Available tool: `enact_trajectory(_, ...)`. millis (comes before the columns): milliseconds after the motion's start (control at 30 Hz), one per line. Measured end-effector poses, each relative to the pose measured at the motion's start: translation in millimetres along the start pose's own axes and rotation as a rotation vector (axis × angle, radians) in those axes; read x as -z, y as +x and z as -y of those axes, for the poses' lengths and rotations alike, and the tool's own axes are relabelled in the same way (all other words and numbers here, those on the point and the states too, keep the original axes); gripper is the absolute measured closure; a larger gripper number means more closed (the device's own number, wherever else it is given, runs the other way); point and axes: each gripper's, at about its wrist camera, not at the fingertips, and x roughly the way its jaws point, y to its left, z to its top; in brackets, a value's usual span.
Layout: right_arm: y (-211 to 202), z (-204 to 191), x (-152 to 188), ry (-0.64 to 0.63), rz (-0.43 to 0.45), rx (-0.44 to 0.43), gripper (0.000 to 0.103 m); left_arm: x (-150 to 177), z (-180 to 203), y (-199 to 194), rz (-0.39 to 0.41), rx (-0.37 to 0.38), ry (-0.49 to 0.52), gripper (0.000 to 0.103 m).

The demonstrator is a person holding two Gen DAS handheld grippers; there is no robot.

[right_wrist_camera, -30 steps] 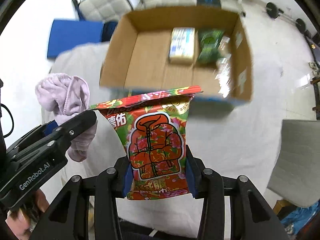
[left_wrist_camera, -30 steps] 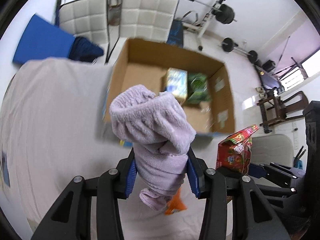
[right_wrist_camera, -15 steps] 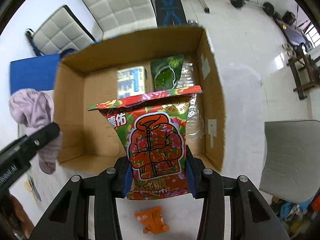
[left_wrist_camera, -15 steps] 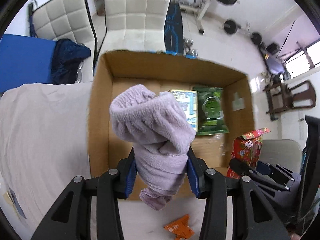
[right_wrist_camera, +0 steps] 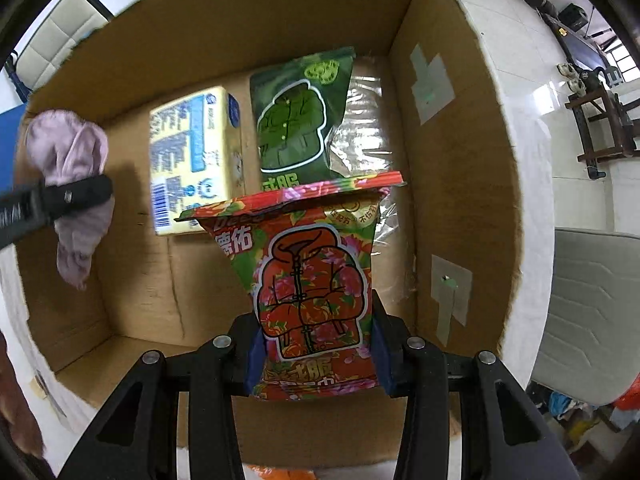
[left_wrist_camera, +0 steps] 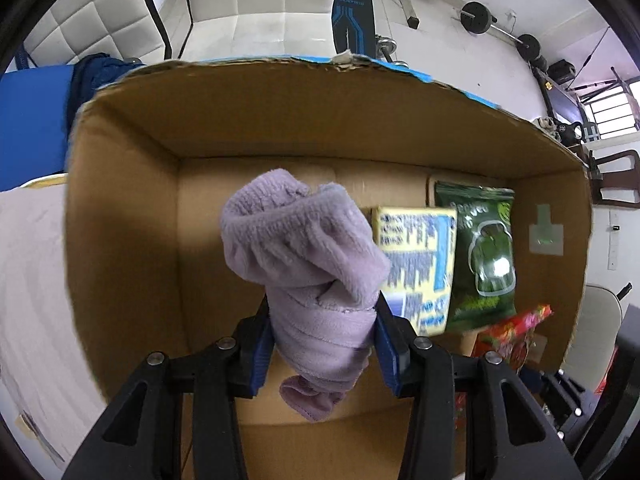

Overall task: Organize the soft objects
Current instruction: 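Carry the sock and red-orange bag into the box and open both tools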

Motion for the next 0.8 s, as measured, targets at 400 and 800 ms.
enact_trajectory(400, 20, 1, -1, -0.003, -0.056, -0.012, 0.055, -9, -4, -5, -0.003, -0.001, -0.036, 0.048)
enact_trajectory(800, 0, -1, 2, -0.042, -0.010, -0.005, 0.028, 21, -4, -50, 0.104, -0.064, -0.013, 0.008)
